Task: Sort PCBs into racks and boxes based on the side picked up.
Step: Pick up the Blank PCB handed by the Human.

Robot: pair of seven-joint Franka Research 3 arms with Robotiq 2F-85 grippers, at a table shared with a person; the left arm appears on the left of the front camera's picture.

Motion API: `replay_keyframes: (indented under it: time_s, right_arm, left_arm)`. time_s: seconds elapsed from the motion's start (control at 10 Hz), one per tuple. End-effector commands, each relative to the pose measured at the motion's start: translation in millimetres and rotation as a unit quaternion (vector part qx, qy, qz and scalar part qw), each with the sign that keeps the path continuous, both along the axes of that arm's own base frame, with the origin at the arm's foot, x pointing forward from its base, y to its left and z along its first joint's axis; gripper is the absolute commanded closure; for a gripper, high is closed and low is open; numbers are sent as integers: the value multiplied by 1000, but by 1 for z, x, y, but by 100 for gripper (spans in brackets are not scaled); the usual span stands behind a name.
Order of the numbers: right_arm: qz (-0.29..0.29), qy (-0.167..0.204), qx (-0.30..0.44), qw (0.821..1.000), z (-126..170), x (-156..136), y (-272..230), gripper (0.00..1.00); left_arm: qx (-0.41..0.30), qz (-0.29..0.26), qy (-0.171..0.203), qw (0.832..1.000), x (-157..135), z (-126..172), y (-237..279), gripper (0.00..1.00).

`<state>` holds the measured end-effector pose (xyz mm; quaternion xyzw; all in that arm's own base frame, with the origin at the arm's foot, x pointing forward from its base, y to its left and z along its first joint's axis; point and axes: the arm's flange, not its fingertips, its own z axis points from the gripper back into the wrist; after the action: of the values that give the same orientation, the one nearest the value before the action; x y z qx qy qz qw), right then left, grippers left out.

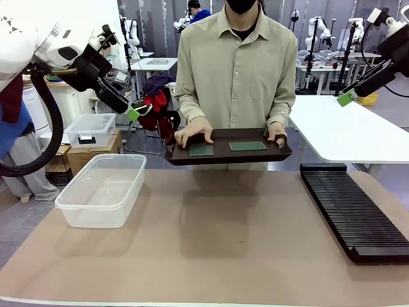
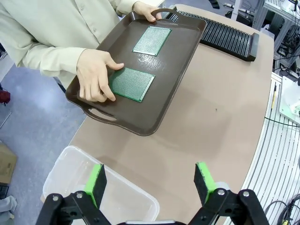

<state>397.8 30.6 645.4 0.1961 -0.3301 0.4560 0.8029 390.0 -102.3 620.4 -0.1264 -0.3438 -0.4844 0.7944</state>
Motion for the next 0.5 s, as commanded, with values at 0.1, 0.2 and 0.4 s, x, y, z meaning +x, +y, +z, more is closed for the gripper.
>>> replay_keyframes:
  time_s: [0.1, 0.2, 0.4]
  right_arm:
    - [4, 2, 3, 1000, -1, 1, 0, 0]
    - [4, 2, 3, 1000, -1, 1, 0, 0]
    - [4, 2, 3, 1000, -1, 1, 0, 0]
  left_arm:
    - [2, -5, 0, 1000, 0, 0, 1, 0]
    - [2, -5, 0, 1000, 0, 0, 1, 0]
    - [2, -5, 0, 1000, 0, 0, 1, 0]
